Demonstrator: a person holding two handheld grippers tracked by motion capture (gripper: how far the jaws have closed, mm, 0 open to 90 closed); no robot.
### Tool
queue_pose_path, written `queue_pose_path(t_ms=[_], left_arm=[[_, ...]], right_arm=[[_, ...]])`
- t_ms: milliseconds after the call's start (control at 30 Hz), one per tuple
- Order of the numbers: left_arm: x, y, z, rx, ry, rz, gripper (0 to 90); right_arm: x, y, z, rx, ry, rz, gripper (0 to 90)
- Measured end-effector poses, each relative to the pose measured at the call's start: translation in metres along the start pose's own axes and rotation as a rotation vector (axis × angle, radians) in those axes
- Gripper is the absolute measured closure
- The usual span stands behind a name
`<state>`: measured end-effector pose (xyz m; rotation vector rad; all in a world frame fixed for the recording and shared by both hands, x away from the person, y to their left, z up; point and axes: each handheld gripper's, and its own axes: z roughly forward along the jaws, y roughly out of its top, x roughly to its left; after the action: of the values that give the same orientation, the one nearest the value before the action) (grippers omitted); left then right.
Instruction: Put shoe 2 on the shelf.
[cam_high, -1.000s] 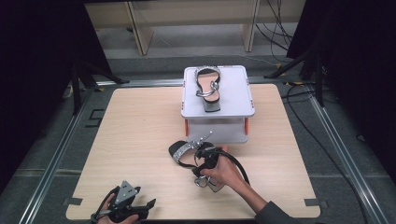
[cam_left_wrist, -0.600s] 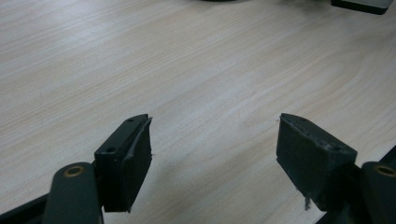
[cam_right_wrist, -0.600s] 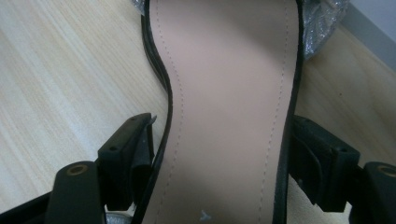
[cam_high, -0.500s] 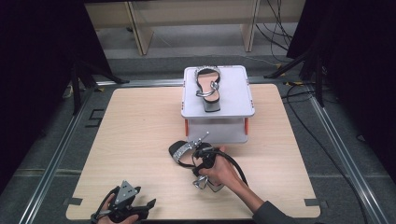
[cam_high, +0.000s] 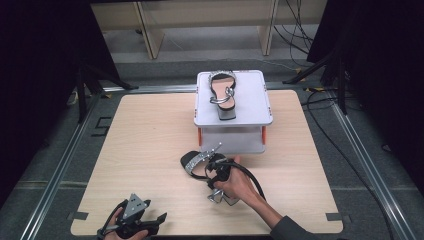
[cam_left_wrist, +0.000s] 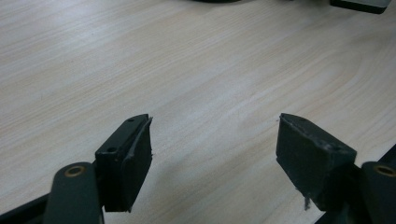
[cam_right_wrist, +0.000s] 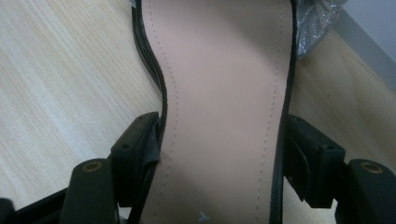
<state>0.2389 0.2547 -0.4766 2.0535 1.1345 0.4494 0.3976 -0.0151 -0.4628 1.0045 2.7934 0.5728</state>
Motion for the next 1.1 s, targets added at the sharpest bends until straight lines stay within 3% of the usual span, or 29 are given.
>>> queue_pose_path(t_ms=[133, 233, 300, 333, 467, 500, 567, 733, 767, 833, 900, 967, 1100], left_arm=[[0.001, 0.0, 0.0, 0.008, 0.006, 0.013, 26.7], [0.001, 0.0, -0.001, 0.001, 0.001, 0.003, 26.8], [0.0, 0.0, -0.001, -0.008, -0.009, 0.003, 26.8], [0.001, 0.0, -0.001, 0.009, 0.006, 0.027, 26.8], [0.001, 0.0, -0.002, 0.007, 0.006, 0.026, 26.8], [0.001, 0.0, -0.002, 0.009, 0.004, 0.024, 26.8], [0.0, 0.0, -0.001, 0.007, -0.001, 0.017, 26.9], [-0.001, 0.0, -0.001, -0.002, -0.009, 0.017, 27.1], [0.001, 0.0, -0.001, 0.013, 0.01, 0.027, 27.1], [0.001, 0.0, -0.002, 0.007, -0.004, 0.024, 27.3], [-0.001, -0.001, -0.001, -0.017, -0.007, 0.001, 27.4], [0.001, -0.001, -0.002, -0.001, -0.007, 0.022, 27.5], [0.0, -0.001, -0.001, -0.011, -0.008, 0.011, 27.7]], right_arm=[[-0.001, 0.0, -0.001, 0.008, -0.001, -0.019, 35.5], [-0.005, 0.0, -0.001, -0.005, 0.001, -0.061, 37.2], [-0.005, -0.001, -0.002, 0.002, 0.004, -0.033, 37.6], [-0.007, -0.001, -0.002, -0.008, 0.006, -0.051, 37.6], [-0.005, -0.002, -0.002, 0.003, 0.006, -0.025, 36.9], [-0.007, -0.001, -0.001, -0.005, 0.014, -0.052, 36.3], [-0.008, -0.001, -0.001, -0.006, 0.019, -0.057, 36.5], [-0.006, 0.0, -0.001, 0.003, 0.002, -0.05, 38.3], [-0.005, 0.0, -0.002, 0.003, -0.002, -0.047, 38.7], [-0.006, 0.0, -0.002, 0.003, -0.006, -0.056, 40.2], [-0.009, 0.0, -0.004, -0.005, 0.015, -0.055, 42.4], [-0.01, 0.001, -0.008, -0.014, 0.031, -0.06, 42.6], [-0.008, 0.003, -0.012, -0.011, 0.026, -0.065, 42.7]])
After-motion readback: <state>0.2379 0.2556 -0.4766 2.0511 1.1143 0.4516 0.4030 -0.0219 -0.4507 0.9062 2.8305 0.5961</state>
